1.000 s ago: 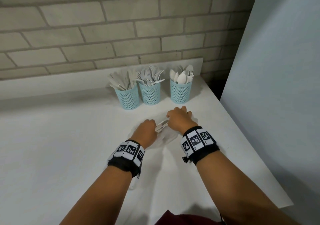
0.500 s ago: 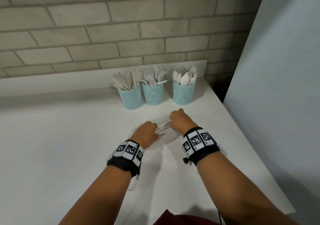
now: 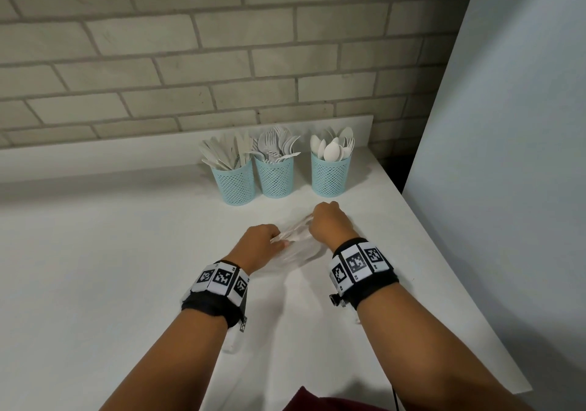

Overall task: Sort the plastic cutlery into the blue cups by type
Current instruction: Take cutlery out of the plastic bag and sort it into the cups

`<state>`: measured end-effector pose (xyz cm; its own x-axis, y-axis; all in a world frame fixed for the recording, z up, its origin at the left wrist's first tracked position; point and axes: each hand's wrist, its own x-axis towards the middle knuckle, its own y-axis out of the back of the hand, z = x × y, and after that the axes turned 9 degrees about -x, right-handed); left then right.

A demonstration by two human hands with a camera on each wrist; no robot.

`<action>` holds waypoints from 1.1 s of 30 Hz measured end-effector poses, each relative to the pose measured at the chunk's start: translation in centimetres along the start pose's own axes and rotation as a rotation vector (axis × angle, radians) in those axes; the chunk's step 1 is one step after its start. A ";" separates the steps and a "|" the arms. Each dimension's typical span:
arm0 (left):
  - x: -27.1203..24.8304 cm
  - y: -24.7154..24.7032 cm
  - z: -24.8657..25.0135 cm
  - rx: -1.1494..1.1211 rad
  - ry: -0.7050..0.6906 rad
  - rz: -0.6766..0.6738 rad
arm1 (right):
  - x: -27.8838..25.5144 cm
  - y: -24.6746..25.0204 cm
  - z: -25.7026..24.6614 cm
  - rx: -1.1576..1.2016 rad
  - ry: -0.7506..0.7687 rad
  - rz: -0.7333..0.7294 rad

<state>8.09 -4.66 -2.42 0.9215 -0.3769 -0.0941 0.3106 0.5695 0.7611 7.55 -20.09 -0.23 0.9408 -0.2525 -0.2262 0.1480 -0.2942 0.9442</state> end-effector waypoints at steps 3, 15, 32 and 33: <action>0.0 0.5 -0.2 -0.042 0.051 0.017 | 0.1 0.0 0.0 0.042 -0.001 -0.037; -0.5 1.0 -0.1 -0.329 0.161 -0.026 | 0.1 1.2 0.3 0.045 0.038 -0.080; -0.3 2.9 0.4 -0.830 0.148 0.159 | -0.3 4.1 -1.5 0.757 0.166 0.049; -0.3 3.1 0.5 -0.872 0.145 0.158 | -0.3 4.3 -1.9 0.788 0.159 0.030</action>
<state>8.65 -3.14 0.28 0.9706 -0.1845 -0.1542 0.1897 0.9816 0.0196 8.44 -19.52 4.33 0.9819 -0.1541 -0.1103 -0.0813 -0.8683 0.4893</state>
